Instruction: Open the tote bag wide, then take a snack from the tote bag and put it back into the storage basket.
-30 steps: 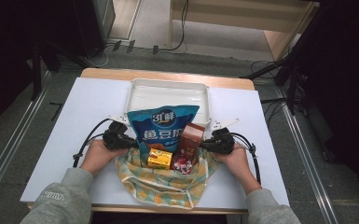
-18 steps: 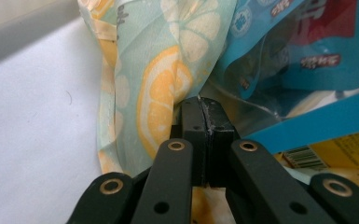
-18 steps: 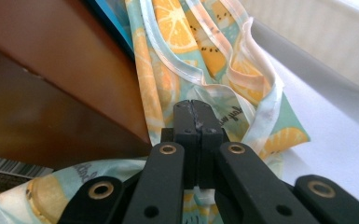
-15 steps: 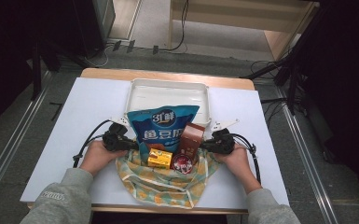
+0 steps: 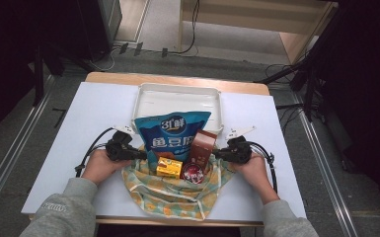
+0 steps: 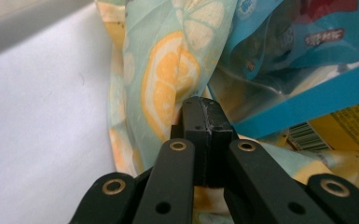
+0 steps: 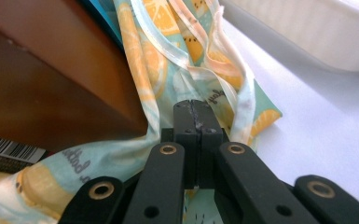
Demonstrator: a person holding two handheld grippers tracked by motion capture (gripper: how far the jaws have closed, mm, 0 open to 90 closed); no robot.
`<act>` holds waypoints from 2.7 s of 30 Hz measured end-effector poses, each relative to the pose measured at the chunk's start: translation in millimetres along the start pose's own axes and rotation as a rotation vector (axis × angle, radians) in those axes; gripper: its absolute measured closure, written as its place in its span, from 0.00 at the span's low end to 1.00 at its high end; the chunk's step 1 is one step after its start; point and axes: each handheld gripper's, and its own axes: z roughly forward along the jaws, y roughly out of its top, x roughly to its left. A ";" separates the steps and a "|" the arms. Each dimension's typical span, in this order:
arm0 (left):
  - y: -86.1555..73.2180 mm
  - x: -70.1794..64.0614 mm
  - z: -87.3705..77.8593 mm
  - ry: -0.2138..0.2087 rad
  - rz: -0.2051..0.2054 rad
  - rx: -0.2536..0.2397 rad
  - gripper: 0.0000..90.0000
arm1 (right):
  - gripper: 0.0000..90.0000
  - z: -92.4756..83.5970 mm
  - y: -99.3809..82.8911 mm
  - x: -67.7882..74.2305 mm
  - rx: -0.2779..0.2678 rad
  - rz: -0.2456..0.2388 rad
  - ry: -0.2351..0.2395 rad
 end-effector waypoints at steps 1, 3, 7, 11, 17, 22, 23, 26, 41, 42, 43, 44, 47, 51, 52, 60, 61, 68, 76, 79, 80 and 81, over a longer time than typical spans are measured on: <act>-0.1 0.2 -0.9 0.004 0.005 0.005 1.00 | 1.00 -1.1 -0.9 -0.3 0.002 0.002 0.000; 0.2 0.3 -2.7 0.009 0.004 0.015 1.00 | 1.00 -2.1 -1.5 -0.8 0.004 0.003 0.002; 1.3 3.2 -4.5 -0.023 -0.034 -0.001 1.00 | 1.00 -2.5 -0.4 -3.0 0.012 0.035 0.021; 4.1 0.3 -10.2 -0.013 -0.024 -0.020 0.97 | 1.00 -6.2 1.5 -4.3 -0.008 0.049 0.032; 7.2 -4.4 -18.5 0.004 0.006 -0.047 0.90 | 0.96 -15.2 6.6 -1.4 -0.042 0.026 0.009; 8.9 -6.8 -25.9 0.015 0.015 -0.069 0.83 | 0.87 -23.7 10.4 0.8 -0.075 0.019 -0.018; 10.8 -7.9 -26.7 0.014 0.021 -0.051 0.80 | 0.83 -24.6 11.0 1.0 -0.077 0.018 -0.026; 13.4 -11.5 -29.7 0.024 0.046 -0.047 0.73 | 0.76 -27.0 12.8 2.1 -0.085 0.021 -0.033; 14.1 -24.3 -42.9 0.019 0.066 -0.056 0.55 | 0.53 -33.5 18.7 -3.8 -0.106 0.043 -0.086; 13.9 -25.2 -43.3 0.015 0.068 -0.054 0.55 | 0.53 -33.1 18.8 -3.8 -0.105 0.041 -0.085; 13.7 -25.9 -43.8 0.018 0.068 -0.052 0.55 | 0.53 -32.7 19.4 -3.9 -0.102 0.041 -0.086; 13.5 -26.4 -44.5 0.020 0.069 -0.052 0.55 | 0.53 -32.4 19.8 -4.3 -0.100 0.041 -0.086; 12.4 -26.2 -46.9 0.020 0.064 -0.057 0.54 | 0.53 -32.5 20.8 -5.2 -0.097 0.041 -0.089; 12.7 -24.9 -50.1 0.026 0.059 -0.063 0.53 | 0.53 -32.4 20.7 -6.0 -0.093 0.041 -0.091; 13.0 -24.9 -50.8 0.024 0.055 -0.062 0.53 | 0.53 -32.3 20.6 -6.2 -0.091 0.042 -0.093; 13.2 -29.1 -57.4 0.022 0.058 -0.063 0.53 | 0.50 -31.3 21.0 -6.8 -0.089 0.045 -0.092; 13.3 -29.9 -58.4 0.019 0.057 -0.063 0.53 | 0.49 -30.8 21.1 -6.5 -0.087 0.050 -0.084; 14.5 -39.7 -68.1 0.013 0.065 -0.059 0.52 | 0.49 -29.8 22.1 -6.7 -0.083 0.047 -0.091; 16.1 -49.5 -82.3 0.009 0.093 -0.068 0.50 | 0.49 -30.5 22.6 -6.9 -0.090 0.044 -0.098; 17.5 -53.1 -86.8 0.005 0.095 -0.066 0.50 | 0.49 -30.5 22.8 -6.6 -0.091 0.045 -0.100; 18.4 -55.4 -88.2 0.002 0.099 -0.070 0.49 | 0.49 -30.3 22.9 -6.7 -0.089 0.043 -0.101; 19.2 -57.0 -89.1 0.002 0.101 -0.070 0.49 | 0.49 -30.1 22.8 -6.9 -0.086 0.043 -0.100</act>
